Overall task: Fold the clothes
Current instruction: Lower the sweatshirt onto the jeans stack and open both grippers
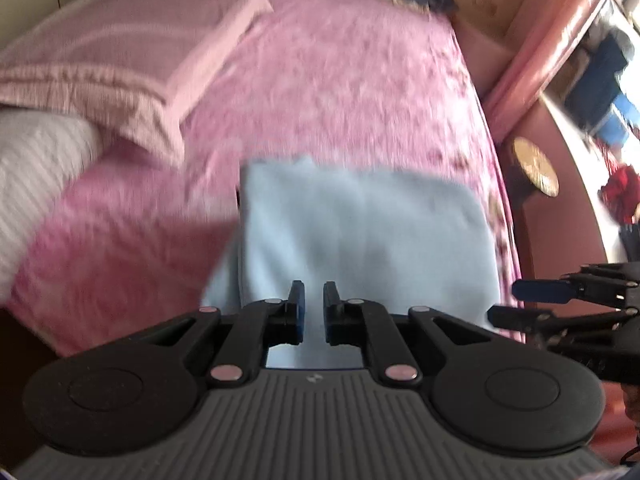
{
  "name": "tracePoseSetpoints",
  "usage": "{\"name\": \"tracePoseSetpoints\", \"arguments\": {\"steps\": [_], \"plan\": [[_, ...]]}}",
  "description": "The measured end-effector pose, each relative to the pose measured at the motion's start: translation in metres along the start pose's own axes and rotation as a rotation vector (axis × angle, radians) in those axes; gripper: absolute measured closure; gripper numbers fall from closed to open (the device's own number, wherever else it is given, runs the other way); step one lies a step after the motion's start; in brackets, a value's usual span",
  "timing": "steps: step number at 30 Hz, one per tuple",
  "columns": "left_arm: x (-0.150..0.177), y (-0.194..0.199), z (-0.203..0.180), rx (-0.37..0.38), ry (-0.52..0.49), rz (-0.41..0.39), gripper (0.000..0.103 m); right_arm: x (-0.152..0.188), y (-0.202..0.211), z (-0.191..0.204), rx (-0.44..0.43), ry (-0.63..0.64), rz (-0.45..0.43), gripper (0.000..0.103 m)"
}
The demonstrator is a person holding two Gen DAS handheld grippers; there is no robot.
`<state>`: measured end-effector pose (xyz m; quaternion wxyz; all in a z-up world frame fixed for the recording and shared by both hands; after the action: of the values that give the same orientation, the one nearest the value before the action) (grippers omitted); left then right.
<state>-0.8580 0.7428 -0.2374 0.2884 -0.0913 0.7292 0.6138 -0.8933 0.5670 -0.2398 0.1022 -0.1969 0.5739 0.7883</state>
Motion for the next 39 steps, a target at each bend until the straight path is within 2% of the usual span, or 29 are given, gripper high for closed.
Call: {"name": "tracePoseSetpoints", "arguments": {"steps": [2,4,7,9,12,17,21,24,27,32,37,39], "plan": [[-0.009,-0.013,0.004,-0.014,0.004,-0.006,0.095,-0.022,0.000,-0.011,0.025,-0.036,-0.055,0.062],[-0.009,-0.033,0.007,-0.027,0.008,0.019,0.095,-0.032,-0.013,-0.019,0.052,-0.048,-0.063,0.062],[0.001,-0.059,0.010,-0.040,0.020,0.076,0.097,-0.030,-0.043,-0.022,0.079,-0.039,-0.018,0.062],[0.001,-0.064,0.010,-0.046,0.017,0.096,0.098,-0.026,-0.053,-0.020,0.114,0.011,-0.002,0.061],[-0.019,-0.060,0.009,-0.049,-0.009,0.070,0.098,-0.035,-0.041,-0.020,0.105,-0.011,0.004,0.061],[-0.056,-0.078,0.008,-0.055,-0.022,0.025,0.096,-0.073,-0.043,-0.038,0.138,-0.085,-0.070,0.061],[-0.054,-0.103,0.012,-0.056,0.039,0.081,0.097,-0.076,-0.078,-0.055,0.120,-0.104,0.003,0.061],[-0.051,-0.067,0.004,-0.053,0.019,0.038,0.097,-0.078,-0.047,-0.048,0.068,-0.066,-0.041,0.061],[-0.029,-0.025,-0.006,-0.073,0.007,0.050,0.096,-0.057,-0.008,-0.023,-0.067,0.039,-0.031,0.061],[0.037,0.010,-0.023,-0.074,0.067,0.110,0.096,0.020,0.011,0.017,-0.161,0.247,0.105,0.061],[0.084,-0.011,-0.025,-0.147,0.140,0.162,0.097,0.064,-0.019,0.030,-0.155,0.337,0.197,0.062],[0.078,0.001,-0.026,-0.178,0.174,0.143,0.097,0.060,-0.015,0.032,-0.154,0.350,0.193,0.062]]}}
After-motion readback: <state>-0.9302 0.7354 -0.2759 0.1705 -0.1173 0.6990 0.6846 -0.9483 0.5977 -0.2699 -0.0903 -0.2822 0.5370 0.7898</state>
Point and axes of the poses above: each gripper's, at about its wrist camera, not at the fingertips, and y roughly against the way its jaws point, z to its left, x to its underside, the point moved 9 cm from there along -y, roughly the way its jaws point, and after that the axes turned 12 degrees about -y, right-handed, at the moved point
